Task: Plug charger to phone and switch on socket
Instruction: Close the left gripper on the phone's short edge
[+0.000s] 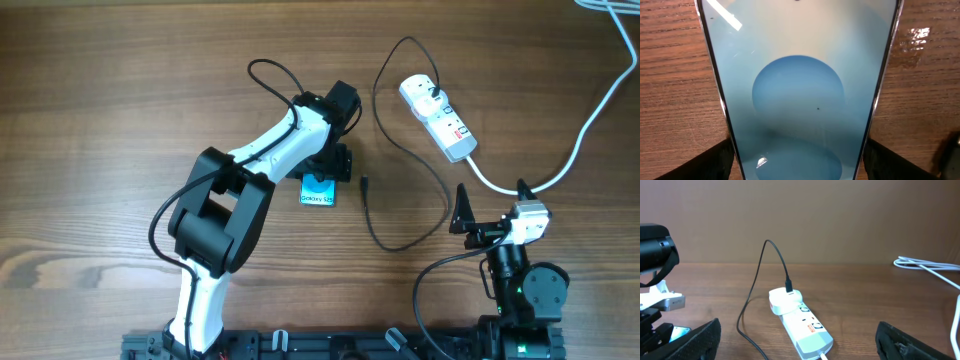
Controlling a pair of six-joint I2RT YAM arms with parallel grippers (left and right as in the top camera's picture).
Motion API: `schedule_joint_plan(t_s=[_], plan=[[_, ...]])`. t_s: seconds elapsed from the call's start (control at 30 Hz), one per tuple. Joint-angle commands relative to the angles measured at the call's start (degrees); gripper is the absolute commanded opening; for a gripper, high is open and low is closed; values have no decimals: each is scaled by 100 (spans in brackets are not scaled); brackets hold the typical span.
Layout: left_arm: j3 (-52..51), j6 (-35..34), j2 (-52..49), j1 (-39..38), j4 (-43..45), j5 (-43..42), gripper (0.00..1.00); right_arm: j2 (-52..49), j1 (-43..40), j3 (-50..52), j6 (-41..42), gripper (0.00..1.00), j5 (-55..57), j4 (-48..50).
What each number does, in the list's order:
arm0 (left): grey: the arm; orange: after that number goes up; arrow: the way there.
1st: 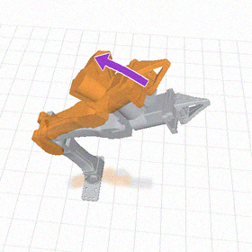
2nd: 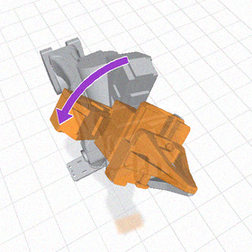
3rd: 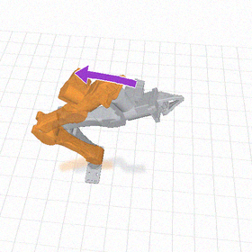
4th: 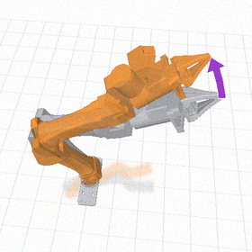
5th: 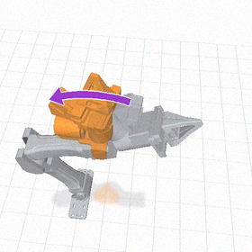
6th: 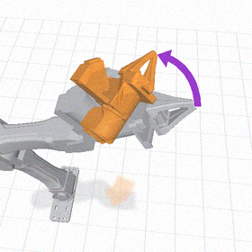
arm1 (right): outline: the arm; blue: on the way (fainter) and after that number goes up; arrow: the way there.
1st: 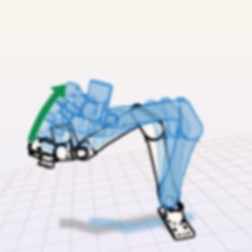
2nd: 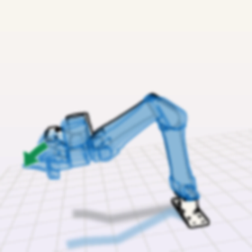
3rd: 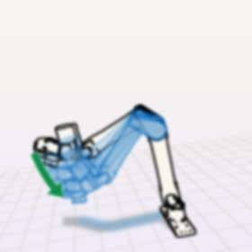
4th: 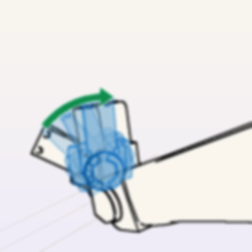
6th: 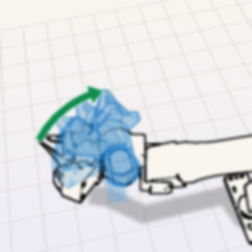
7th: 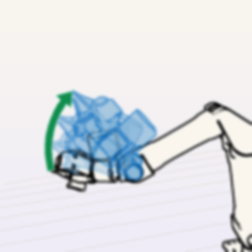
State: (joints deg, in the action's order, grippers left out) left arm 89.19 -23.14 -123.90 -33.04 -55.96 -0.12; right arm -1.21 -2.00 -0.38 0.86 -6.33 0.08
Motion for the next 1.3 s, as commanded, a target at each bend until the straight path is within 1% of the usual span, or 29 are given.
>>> schedule_joint_plan(t_s=[0.0, 0.63, 0.7, 1.03, 1.17, 1.27], plan=[[-192, 42, -181, 20, -17, 83, 80, 28, -33, 9, 68, 100, 55, 28], [-192, 44, -181, 20, 118, 83, 77, 28, -33, 9, 68, 100, 57, 28], [-192, 44, -181, 20, 136, 83, 73, 28, -33, 9, 68, 100, 55, 28], [-190, 42, -179, 20, 160, 85, 75, 28, -33, 9, 68, 100, 55, 28], [-116, 20, -168, 22, 195, 83, 70, 28, -33, 9, 68, 100, 55, 28], [-20, -61, -146, 20, 173, 81, 70, 28, -33, 9, 68, 100, 55, 28]])
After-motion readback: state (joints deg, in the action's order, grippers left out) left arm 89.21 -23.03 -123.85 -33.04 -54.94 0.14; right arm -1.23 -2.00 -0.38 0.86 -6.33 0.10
